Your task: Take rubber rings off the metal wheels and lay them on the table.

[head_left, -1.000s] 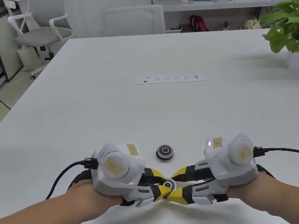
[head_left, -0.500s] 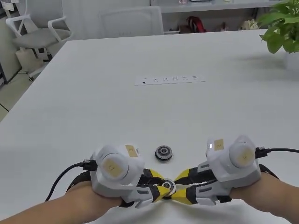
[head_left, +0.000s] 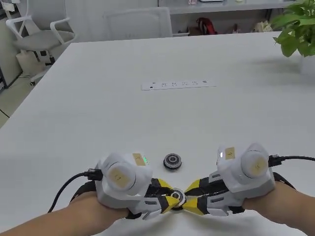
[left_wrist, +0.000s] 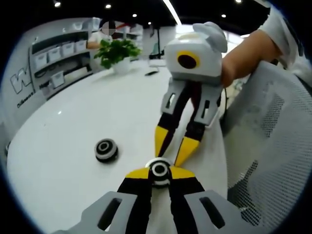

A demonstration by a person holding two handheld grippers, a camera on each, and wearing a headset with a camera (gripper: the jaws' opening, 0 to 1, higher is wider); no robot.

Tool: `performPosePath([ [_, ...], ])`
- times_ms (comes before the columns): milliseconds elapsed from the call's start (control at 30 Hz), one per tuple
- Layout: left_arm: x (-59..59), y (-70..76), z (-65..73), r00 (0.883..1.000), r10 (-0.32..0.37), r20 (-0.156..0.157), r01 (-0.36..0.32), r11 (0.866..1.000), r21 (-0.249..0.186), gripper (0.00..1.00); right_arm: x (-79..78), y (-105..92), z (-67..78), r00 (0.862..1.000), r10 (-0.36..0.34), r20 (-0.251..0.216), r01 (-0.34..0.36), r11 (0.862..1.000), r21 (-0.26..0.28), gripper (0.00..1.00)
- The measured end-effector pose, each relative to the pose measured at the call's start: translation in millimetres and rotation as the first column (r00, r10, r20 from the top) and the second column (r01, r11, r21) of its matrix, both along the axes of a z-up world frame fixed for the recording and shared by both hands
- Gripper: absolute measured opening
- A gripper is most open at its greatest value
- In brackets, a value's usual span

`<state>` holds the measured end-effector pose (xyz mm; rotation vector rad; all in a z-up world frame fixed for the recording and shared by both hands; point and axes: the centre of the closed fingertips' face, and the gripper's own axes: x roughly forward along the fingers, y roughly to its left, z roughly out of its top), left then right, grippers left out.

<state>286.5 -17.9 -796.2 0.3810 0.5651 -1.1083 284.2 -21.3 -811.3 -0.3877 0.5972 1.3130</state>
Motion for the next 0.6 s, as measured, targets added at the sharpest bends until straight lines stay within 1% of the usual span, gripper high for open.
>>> performPosePath([
  [267,-0.1,-0.1,-0.2,1.0,0.001,0.001,-0.001,1.0,0.0,0.13,-0.3,-0.9,-0.2,1.0,-0.005,-0.01,0.005,1.0,-0.003,0.11],
  [300,-0.2,-0.1,-0.3,1.0,0.0,0.002,0.0,1.0,0.001,0.13,-0.3,-1.4,-0.4,1.0,-0.007,-0.014,0.007,1.0,-0.003,0.09],
  [333,-0.3,-0.1,-0.3,1.0,-0.001,0.002,0.001,1.0,0.001,0.13,-1.2,-4.5,-4.1,0.999,-0.024,-0.042,0.023,1.0,-0.021,0.02],
  [367,-1.1,-0.7,-0.3,1.0,-0.004,0.0,0.004,1.0,-0.001,0.13,3.0,-5.6,-5.0,0.999,-0.044,-0.032,0.044,0.999,-0.018,0.0],
  [400,-1.0,-0.6,-0.3,1.0,-0.006,0.002,0.006,1.0,0.001,0.13,-0.4,-4.0,-3.8,0.998,-0.037,-0.054,0.037,0.999,0.002,0.0],
  [533,-1.9,-0.6,-0.3,1.0,-0.005,0.002,0.005,1.0,0.002,0.13,-0.1,-4.6,-3.9,0.998,-0.043,-0.056,0.042,0.999,-0.005,0.0],
  [600,-2.0,-0.7,-0.2,1.0,-0.006,0.003,0.006,1.0,0.003,0.13,0.0,-5.0,-4.0,0.996,-0.052,-0.066,0.052,0.999,-0.006,0.0],
])
